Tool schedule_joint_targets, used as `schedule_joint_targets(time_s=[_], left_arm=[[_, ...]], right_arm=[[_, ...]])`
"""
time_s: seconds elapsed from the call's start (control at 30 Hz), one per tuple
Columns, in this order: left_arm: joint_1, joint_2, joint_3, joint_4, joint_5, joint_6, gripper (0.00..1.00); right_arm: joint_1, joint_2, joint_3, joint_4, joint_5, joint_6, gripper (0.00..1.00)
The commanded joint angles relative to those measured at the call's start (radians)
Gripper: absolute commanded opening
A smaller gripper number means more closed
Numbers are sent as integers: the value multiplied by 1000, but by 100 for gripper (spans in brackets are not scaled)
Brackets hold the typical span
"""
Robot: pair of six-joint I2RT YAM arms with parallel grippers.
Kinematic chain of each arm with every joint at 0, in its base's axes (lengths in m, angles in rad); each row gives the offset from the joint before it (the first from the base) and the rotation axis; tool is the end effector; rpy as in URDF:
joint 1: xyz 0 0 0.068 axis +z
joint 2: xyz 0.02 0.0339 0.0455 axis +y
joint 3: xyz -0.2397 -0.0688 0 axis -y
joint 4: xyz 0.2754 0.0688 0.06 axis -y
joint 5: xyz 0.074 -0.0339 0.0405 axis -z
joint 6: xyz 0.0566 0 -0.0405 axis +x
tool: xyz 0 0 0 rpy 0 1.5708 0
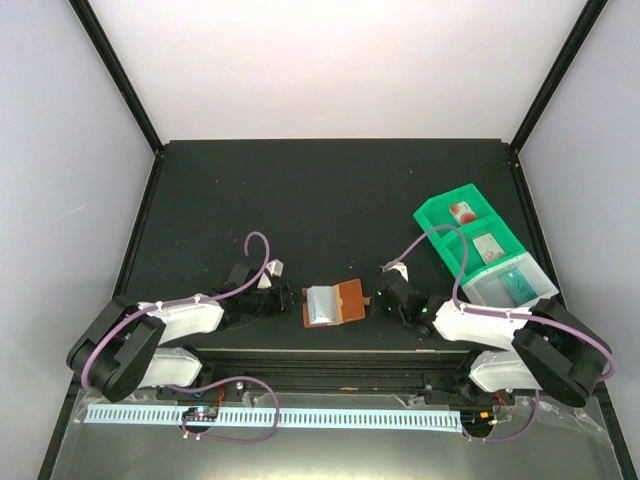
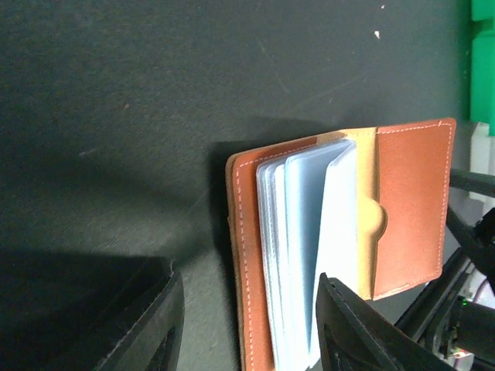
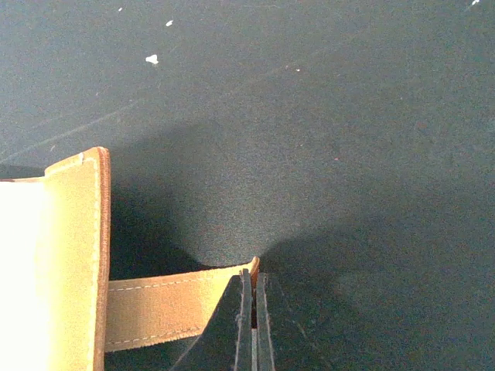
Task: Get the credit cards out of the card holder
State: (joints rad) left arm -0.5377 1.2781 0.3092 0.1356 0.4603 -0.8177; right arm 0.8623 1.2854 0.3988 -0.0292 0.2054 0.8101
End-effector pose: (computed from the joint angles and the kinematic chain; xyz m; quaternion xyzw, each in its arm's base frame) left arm 0.1933 -0.1446 0.0577 -0.0453 0.9108 -0.3858 0.1400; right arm 0.1727 0.1838 0.0654 0.0084 0.9424 0.1724 0.2865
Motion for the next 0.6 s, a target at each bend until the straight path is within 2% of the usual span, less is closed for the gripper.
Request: schedule_joint_targets(time_s=[0.0,0.33,0.47,0.57], left_arm=[[-11,63,-15,95,11,-59,48],[-64,147,-45,327,53,-208,48],[-101,124,-9,268,-17,-218,47],[-135,120,-3,313,-27,-249,46]], right_arm=[[-4,-1,-15,25,43,24,1],[-4,2,-26,47,18,12,1],[-3,-15,-41,63,-3,19,1],[-5,-34,-50,42,13,39,1]])
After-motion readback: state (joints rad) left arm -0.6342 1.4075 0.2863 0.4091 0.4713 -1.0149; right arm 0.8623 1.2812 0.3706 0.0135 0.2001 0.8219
